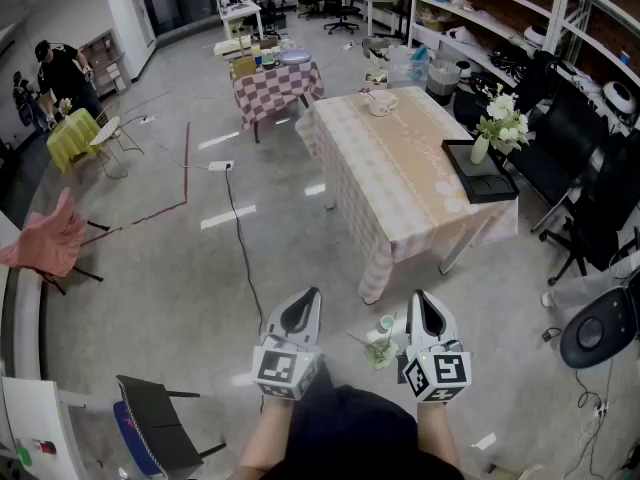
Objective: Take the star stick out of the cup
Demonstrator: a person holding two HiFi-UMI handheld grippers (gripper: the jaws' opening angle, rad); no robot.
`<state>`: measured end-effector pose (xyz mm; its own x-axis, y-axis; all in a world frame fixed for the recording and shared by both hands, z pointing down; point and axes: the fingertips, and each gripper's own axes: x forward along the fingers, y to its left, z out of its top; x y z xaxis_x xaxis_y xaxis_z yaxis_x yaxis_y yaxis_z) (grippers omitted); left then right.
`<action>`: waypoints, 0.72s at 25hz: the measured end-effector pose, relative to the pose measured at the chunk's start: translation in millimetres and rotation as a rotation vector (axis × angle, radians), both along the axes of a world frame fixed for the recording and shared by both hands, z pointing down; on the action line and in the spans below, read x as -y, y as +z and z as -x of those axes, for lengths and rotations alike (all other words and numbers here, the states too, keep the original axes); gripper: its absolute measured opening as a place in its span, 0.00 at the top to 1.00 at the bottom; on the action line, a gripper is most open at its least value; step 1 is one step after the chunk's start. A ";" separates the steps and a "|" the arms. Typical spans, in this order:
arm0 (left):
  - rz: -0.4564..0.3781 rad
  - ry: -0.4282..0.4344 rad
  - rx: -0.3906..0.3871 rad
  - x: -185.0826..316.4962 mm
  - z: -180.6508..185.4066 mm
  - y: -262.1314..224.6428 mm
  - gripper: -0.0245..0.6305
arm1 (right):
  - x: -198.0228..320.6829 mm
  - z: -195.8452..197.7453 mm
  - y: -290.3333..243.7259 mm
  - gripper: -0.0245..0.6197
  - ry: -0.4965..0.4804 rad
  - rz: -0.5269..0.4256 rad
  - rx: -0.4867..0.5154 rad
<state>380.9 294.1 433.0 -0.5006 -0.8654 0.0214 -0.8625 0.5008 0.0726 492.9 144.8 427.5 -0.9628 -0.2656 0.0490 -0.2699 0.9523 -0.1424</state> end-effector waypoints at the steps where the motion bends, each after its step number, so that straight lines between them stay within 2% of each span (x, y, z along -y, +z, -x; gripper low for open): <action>1: -0.002 -0.003 -0.001 -0.8 -1.0 0.4 0.94 | 0.1 -2.2 0.2 0.96 0.004 0.008 0.010; 6: 0.008 -0.020 0.004 -6.6 -4.8 3.6 0.94 | -0.9 -9.9 3.9 0.96 0.020 0.048 0.022; 18: -0.016 0.001 -0.030 1.8 -8.2 7.8 0.94 | -6.0 -10.7 7.1 0.96 0.016 0.038 0.007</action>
<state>389.2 292.3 440.9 -0.4987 -0.8665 0.0228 -0.8606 0.4981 0.1063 503.6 150.8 434.6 -0.9589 -0.2788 0.0526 -0.2837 0.9418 -0.1806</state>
